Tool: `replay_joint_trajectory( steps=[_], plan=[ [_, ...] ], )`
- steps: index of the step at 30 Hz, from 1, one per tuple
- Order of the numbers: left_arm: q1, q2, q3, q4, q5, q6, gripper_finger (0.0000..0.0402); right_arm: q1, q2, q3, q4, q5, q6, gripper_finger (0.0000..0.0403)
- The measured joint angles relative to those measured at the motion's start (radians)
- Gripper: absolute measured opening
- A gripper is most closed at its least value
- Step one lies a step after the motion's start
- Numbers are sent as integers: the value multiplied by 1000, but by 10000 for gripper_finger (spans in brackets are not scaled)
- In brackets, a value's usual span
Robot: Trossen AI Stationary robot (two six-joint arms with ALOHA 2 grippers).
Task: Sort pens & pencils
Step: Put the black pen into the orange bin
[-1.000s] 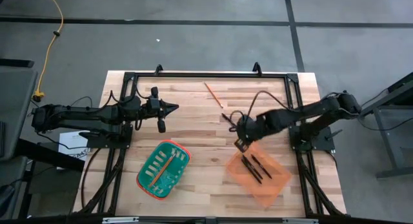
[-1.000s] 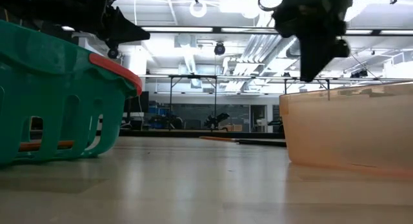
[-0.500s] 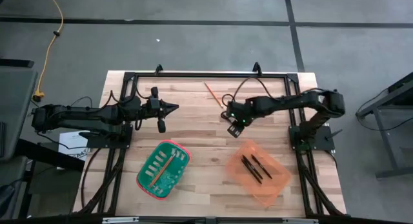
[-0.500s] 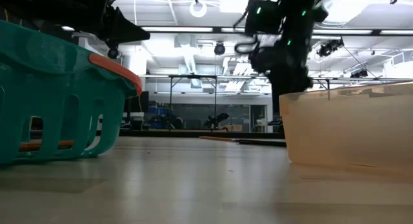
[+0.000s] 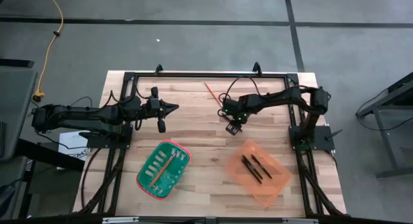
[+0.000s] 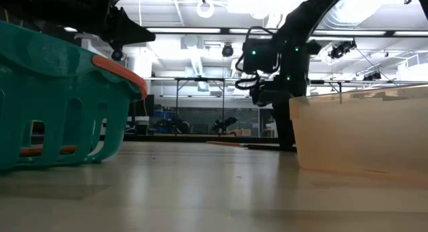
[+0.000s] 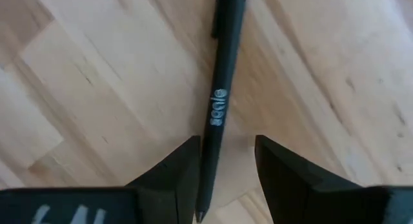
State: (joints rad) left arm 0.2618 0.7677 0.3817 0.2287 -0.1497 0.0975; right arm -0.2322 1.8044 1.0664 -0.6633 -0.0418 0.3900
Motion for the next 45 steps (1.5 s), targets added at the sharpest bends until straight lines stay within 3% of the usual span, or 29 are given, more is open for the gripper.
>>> replay_joint_trajectory(
  steps=[6, 16, 28, 37, 45],
  plan=[
    [0, 0, 0, 0, 0, 3, 10, 8, 32, 4, -4, 10, -25, 122],
    [0, 0, 0, 0, 0, 3, 10, 9, 50, 4, -13, 13, -27, 10],
    [0, 0, 0, -21, 0, 8, 10, 51, 59, 234, -311, 0, -19, 6],
    [0, 0, 0, -32, 0, 10, 10, 185, 58, 448, -533, -16, 49, 6],
    [0, 0, 0, -45, 0, 10, 10, 317, 37, 490, -606, -32, 167, 8]
  ],
)
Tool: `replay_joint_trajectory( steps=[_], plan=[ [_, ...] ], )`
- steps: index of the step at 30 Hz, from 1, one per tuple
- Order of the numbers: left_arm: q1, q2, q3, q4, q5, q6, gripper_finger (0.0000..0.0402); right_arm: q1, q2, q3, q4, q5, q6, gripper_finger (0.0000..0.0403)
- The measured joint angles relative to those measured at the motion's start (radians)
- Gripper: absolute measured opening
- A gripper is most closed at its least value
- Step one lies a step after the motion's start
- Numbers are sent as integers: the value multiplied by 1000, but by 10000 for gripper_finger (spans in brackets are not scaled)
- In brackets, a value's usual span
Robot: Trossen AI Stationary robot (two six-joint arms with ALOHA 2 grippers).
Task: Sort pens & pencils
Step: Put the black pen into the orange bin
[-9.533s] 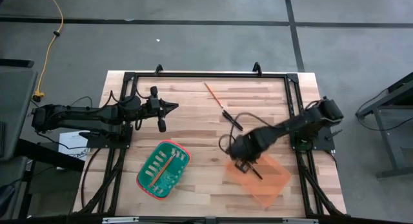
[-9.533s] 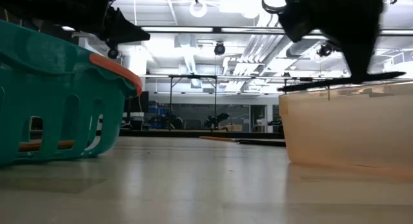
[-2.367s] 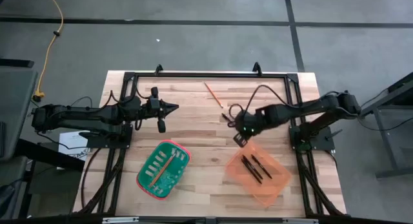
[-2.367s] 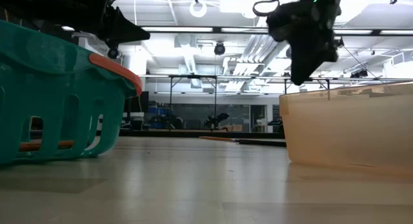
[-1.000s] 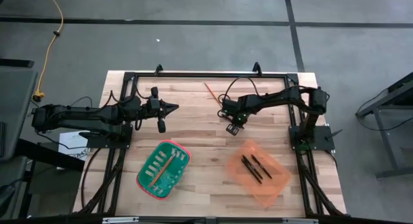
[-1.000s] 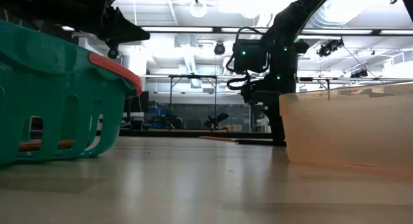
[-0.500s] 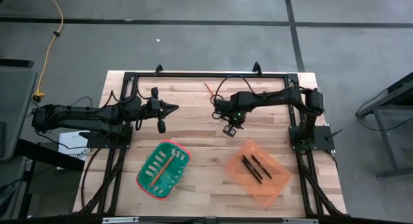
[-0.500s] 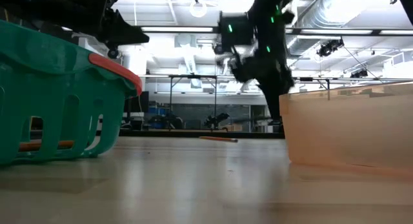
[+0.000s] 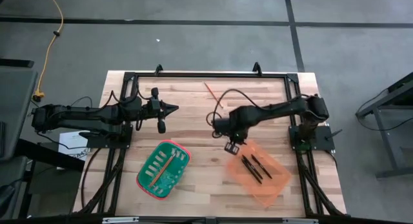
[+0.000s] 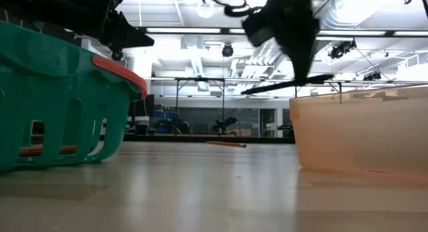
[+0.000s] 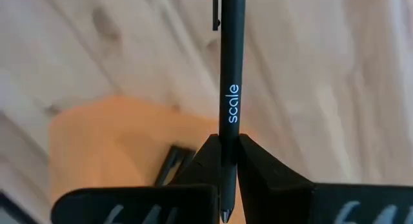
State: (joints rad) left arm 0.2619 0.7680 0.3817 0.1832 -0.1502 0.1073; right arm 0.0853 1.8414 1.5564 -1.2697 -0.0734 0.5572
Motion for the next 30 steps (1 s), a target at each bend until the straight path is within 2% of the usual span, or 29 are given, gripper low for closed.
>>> replay_joint_trajectory(
  steps=[11, 21, 25, 30],
  plan=[
    [0, 0, 0, 7, 0, 0, 10, 241, -138, -171, 41, -4, 373, 9],
    [0, 0, 0, 54, 0, 0, 10, 482, -236, -374, 214, 40, 754, 9],
    [0, 0, 0, 56, 0, 0, 10, 532, -239, -463, 326, 14, 857, 9],
    [0, 0, 0, 59, 0, -1, 10, 532, -238, -581, 502, 8, 933, 9]
  ],
)
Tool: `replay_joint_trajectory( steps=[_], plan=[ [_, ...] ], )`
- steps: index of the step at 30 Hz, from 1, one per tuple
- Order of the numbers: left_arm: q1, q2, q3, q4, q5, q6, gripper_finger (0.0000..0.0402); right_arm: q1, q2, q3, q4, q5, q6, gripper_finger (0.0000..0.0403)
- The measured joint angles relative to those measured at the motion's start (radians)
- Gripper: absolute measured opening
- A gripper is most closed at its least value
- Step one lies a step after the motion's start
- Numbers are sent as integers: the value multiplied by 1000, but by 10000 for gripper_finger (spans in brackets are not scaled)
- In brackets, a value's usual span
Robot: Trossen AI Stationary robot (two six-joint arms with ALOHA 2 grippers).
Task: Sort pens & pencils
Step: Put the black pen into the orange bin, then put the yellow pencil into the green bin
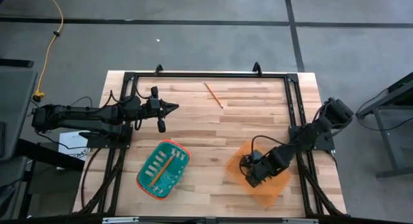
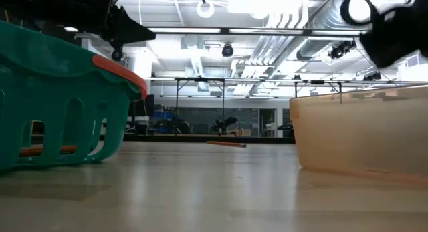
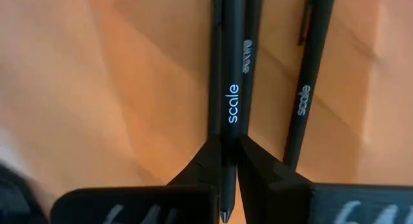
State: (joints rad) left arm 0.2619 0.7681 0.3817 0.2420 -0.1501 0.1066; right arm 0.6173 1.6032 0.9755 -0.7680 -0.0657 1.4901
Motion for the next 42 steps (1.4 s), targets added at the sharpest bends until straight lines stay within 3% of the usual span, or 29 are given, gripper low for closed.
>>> replay_joint_trajectory(
  steps=[5, 14, 25, 30, 35, 42],
  plan=[
    [0, 0, 0, 0, 0, -3, 10, -14, 1, -74, 57, -14, 74, 9],
    [0, 0, 0, -6, 0, -9, 10, -15, 1, -81, 45, -15, 83, 17],
    [0, 0, 0, -14, 0, -12, 10, -36, -14, -60, -20, -46, 60, 94],
    [0, 0, 0, -13, 0, -13, 10, -102, -26, 46, -140, -28, -74, 100],
    [0, 0, 0, -13, 1, -10, 10, -208, -26, 152, -216, 86, -258, 101],
    [0, 0, 0, -13, 1, -10, 10, -404, -27, 196, -160, 119, -533, 101]
  ],
)
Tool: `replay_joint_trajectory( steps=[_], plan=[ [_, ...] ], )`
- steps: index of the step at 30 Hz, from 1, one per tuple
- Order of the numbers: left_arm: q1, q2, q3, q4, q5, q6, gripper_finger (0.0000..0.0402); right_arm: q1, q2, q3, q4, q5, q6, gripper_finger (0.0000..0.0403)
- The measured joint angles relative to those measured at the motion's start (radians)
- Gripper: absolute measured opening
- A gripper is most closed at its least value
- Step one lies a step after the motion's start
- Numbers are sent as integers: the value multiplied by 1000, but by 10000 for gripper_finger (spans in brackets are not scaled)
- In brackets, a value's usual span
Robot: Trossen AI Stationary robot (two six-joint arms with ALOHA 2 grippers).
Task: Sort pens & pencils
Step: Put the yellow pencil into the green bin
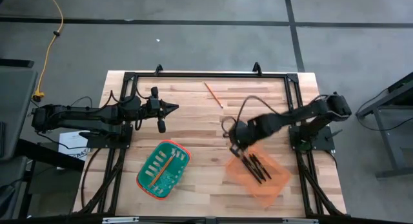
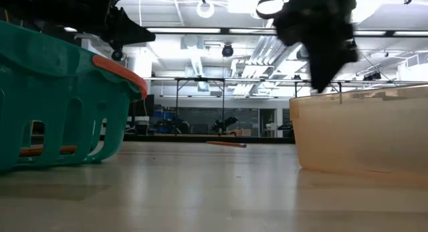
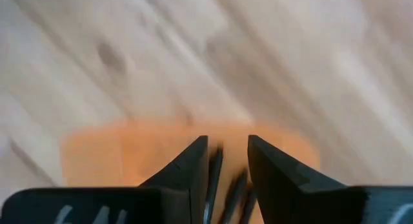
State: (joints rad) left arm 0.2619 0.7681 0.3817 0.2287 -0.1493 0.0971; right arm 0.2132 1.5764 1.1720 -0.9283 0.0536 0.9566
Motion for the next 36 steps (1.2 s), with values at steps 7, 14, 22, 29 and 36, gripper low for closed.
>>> replay_joint_trajectory(
  steps=[7, 14, 22, 29, 36],
  plan=[
    [0, 0, 0, -14, 0, 2, 10, -195, 44, 5, 188, 3, -251, 101],
    [0, 0, 0, -24, 0, 7, 10, -384, 229, 109, 222, 69, -455, 101],
    [0, 0, 0, -55, 0, 6, 10, -539, 475, 333, 229, 66, -634, 101],
    [0, 0, 0, -87, 0, 10, 10, -588, 620, 551, 128, 115, -732, 101],
    [0, 0, 0, -111, 0, 23, 10, -633, 722, 665, 9, 70, -756, 101]
  ],
)
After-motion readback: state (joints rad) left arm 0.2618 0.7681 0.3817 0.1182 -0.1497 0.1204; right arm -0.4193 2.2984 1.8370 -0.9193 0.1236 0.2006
